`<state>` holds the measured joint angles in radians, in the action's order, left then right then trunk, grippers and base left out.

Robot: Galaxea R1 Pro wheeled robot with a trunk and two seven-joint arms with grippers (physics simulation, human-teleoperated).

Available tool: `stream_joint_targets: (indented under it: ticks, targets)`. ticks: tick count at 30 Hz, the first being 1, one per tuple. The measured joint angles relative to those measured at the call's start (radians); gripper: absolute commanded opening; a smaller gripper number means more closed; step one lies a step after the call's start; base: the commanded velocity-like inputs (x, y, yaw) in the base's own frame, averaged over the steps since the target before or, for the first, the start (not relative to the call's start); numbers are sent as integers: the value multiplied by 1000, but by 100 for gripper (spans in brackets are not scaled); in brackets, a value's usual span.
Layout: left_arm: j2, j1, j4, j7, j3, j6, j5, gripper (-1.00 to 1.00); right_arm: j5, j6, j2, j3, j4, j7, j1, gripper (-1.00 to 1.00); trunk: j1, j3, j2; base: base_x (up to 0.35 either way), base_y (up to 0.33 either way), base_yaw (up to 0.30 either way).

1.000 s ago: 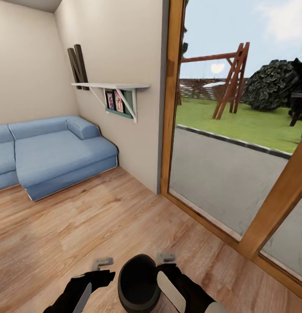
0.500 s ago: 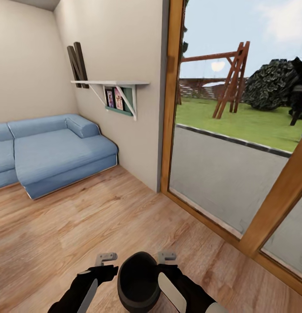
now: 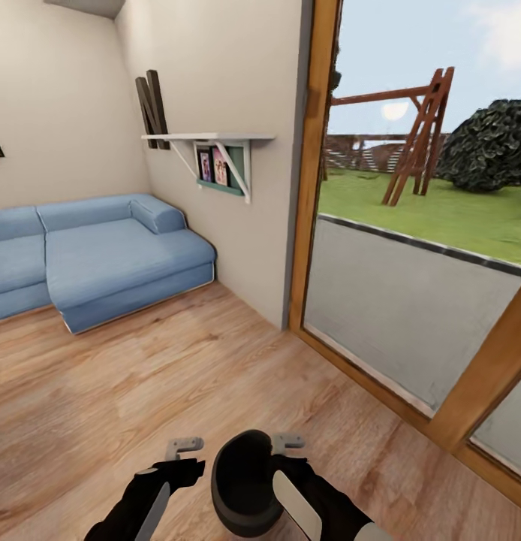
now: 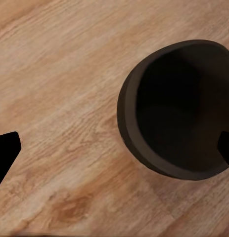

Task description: Place each of the two pumpkins and all three candles from the living room inside a cabinet in the living room (use any cabinet), then make sure every cabinet is closed, and position the cauldron so it is next to a table in the living room.

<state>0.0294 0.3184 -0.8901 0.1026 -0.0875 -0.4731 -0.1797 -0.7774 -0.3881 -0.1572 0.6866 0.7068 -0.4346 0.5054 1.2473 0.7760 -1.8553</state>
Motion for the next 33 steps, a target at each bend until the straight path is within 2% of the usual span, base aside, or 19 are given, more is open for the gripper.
stream_joint_targets:
  ticks: [5, 13, 18, 25, 28, 30, 31, 33]
  targets:
    - [0, 0, 0, -1, 0, 0, 0, 100, 0, 0, 0, 0, 0, 0, 0, 100, 19, 16, -35, 0, 0, 105]
    - [0, 0, 0, -1, -4, 2, 0, 100, -5, 0, 0, 0, 0, 0, 0, 100, 19, 16, -35, 0, 0, 8]
    - [0, 0, 1, 0, -35, 3, 2, 100, -5, 1, 0, 0, 0, 0, 0, 100, 19, 16, -35, 36, 0, 42]
    - [-1, 0, 2, 0, -41, 5, 2, 100, 5, -11, -1, 0, 32, -8, 0, 100, 19, 16, -35, 17, 0, 11]
    - [-1, 0, 2, 0, -41, 5, 3, 100, 8, -65, -1, -3, 126, -37, 0, 100, 19, 16, -35, 2, 0, 1]
    - [-2, 0, 2, 0, -42, 5, 2, 100, 6, -167, -3, -9, 250, -103, 0, 100, 19, 16, -35, 0, 0, 0]
    - [-2, 0, 2, 0, -42, 5, 2, 100, 5, -193, -4, -11, 284, -126, 0, 100, 19, 16, -35, 0, 0, 0]
    - [-5, 0, 1, 0, -42, 4, 2, 100, -2, -261, -4, -15, 385, -217, 0, 100, 19, 16, -35, 0, 0, 0]
